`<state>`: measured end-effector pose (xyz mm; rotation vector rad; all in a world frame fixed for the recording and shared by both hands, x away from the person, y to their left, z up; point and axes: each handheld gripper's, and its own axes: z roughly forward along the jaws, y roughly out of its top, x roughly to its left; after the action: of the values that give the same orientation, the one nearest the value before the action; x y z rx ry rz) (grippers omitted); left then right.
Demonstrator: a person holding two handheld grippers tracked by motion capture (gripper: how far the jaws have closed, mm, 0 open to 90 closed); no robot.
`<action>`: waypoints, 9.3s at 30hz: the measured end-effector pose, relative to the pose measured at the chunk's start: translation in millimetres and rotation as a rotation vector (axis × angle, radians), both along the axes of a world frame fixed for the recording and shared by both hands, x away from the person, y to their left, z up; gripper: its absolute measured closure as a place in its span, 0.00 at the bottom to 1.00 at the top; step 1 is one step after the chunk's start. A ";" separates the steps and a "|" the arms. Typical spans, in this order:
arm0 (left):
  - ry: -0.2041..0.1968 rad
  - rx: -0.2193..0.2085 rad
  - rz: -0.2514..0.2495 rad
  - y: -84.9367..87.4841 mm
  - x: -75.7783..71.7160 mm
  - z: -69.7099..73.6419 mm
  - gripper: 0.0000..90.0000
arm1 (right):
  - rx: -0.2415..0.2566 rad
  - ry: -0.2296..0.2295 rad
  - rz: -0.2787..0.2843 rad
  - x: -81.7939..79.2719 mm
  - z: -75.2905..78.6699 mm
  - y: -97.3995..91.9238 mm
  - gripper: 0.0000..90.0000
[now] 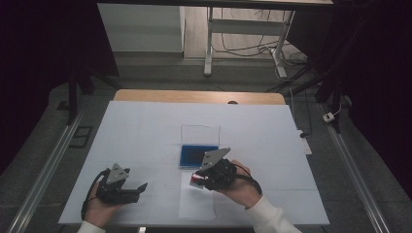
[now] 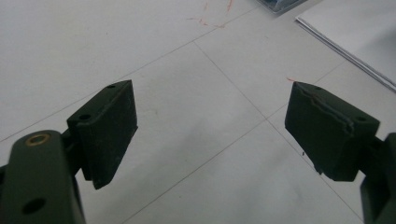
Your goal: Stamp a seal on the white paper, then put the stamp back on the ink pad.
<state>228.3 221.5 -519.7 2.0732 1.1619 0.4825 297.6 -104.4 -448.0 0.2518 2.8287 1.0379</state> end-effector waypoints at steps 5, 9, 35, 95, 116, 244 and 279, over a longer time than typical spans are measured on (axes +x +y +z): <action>0.002 -0.001 -0.001 -0.2 0.0 -0.4 0.19 | -0.022 0.001 0.005 -1.6 -6.3 1.7 0.78; 0.001 0.002 -0.002 -0.4 -0.1 -0.3 0.19 | -0.038 0.000 0.005 -0.8 -10.8 2.7 0.78; 0.002 0.006 -0.004 -0.3 0.0 -0.8 0.19 | -0.098 0.009 0.020 -0.5 -32.4 12.8 0.78; 0.009 0.019 -0.009 -3.1 0.0 -2.2 0.19 | -0.212 0.034 0.003 2.0 -36.8 26.0 0.79; 0.005 0.019 -0.009 -4.2 -0.6 -1.3 0.19 | -0.207 0.042 0.011 4.2 -38.4 24.4 0.79; 0.006 0.028 -0.002 0.4 1.4 -4.3 0.19 | 0.041 -0.012 -0.250 106.4 -16.0 -7.1 0.78; 0.013 0.037 -0.009 0.3 1.6 -5.0 0.19 | 0.011 -0.012 -0.207 101.0 -26.5 7.3 0.64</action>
<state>229.9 221.8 -524.6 2.1148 1.1592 0.4903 398.6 -97.1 -474.5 0.5251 2.7151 1.0070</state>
